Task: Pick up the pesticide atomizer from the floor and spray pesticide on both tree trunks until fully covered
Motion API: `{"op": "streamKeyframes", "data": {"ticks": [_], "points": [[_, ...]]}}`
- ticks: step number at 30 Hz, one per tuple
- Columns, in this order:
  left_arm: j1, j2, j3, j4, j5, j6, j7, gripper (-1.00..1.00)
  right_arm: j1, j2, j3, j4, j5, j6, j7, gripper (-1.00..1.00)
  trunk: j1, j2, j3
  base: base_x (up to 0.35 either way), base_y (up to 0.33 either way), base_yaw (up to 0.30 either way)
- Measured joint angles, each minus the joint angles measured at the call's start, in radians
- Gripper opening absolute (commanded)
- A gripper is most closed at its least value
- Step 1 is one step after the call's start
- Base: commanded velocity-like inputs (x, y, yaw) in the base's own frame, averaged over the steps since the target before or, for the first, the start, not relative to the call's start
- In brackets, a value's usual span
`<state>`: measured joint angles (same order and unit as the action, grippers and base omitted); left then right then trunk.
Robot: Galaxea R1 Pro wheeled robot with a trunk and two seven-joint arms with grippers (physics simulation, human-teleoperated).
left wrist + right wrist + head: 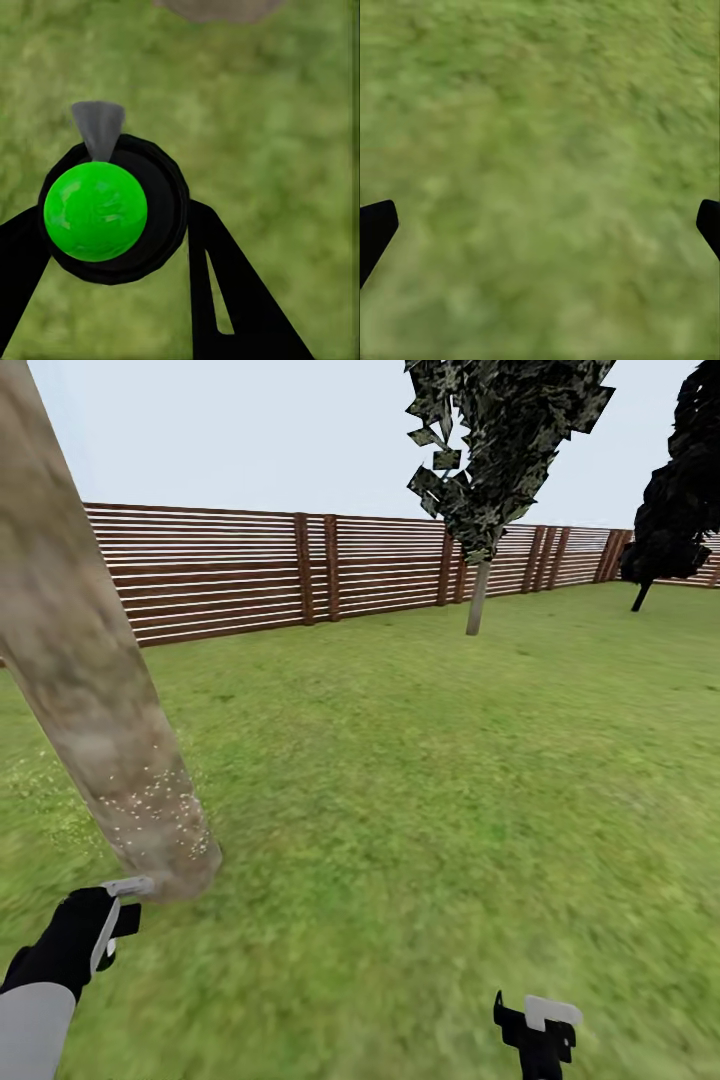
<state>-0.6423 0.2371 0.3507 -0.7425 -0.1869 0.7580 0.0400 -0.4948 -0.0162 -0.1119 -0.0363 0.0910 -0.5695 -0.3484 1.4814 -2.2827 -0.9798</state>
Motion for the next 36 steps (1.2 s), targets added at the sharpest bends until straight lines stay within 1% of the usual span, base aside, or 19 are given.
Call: {"op": "streamKeyframes", "data": {"ticks": [1,2,4,6,14,17,22,29,32,36], "points": [[0.000,-0.009,0.000,0.000,0.007,-0.023,0.002,-1.00,0.000,0.001,0.000,0.000,0.000,0.000,0.000,1.00,0.000,0.000,0.000,0.000,0.000,0.209],[0.001,-0.029,0.000,0.000,0.022,-0.035,0.006,-1.00,0.000,0.001,0.000,0.000,0.000,0.000,0.000,1.00,0.000,0.000,0.000,0.000,0.000,0.242],[0.000,-0.052,-0.001,-0.004,0.026,-0.040,0.009,-1.00,0.000,0.000,0.000,0.000,0.000,0.000,0.000,1.00,0.000,0.000,0.000,0.000,0.000,0.255],[-0.001,-0.061,0.000,-0.011,0.024,-0.041,0.010,-1.00,0.000,-0.001,0.000,0.000,-0.001,0.000,0.000,1.00,0.000,0.000,0.000,0.023,-0.032,0.073],[-0.001,-0.060,0.001,-0.006,0.021,-0.042,0.011,-1.00,0.000,-0.001,0.000,0.000,0.000,0.000,0.000,1.00,0.000,0.000,0.000,0.144,-0.211,0.032],[-0.001,-0.060,0.001,-0.003,0.020,-0.043,0.011,-1.00,0.000,-0.001,0.000,0.000,-0.001,0.000,0.000,1.00,0.000,0.000,0.000,0.162,-0.232,0.244],[-0.001,-0.046,-0.002,-0.002,0.017,-0.042,0.011,-1.00,-0.001,0.001,0.000,0.000,-0.001,0.000,0.000,1.00,0.000,0.000,0.000,0.193,-0.226,0.275],[0.000,-0.046,-0.004,0.001,0.016,-0.042,0.010,-1.00,0.000,0.000,0.000,0.000,-0.001,0.000,-0.001,1.00,0.000,0.000,0.000,0.232,-0.182,0.219],[0.001,-0.048,-0.005,0.002,0.017,-0.044,0.010,-1.00,0.000,0.000,0.000,0.000,-0.001,0.000,-0.001,1.00,0.000,0.000,0.000,0.024,-0.256,0.020],[0.002,-0.056,-0.006,0.019,0.021,-0.046,0.009,-1.00,0.000,-0.001,-0.001,0.000,-0.001,0.000,-0.001,1.00,0.000,0.000,0.000,-0.144,-0.161,0.002]]}}
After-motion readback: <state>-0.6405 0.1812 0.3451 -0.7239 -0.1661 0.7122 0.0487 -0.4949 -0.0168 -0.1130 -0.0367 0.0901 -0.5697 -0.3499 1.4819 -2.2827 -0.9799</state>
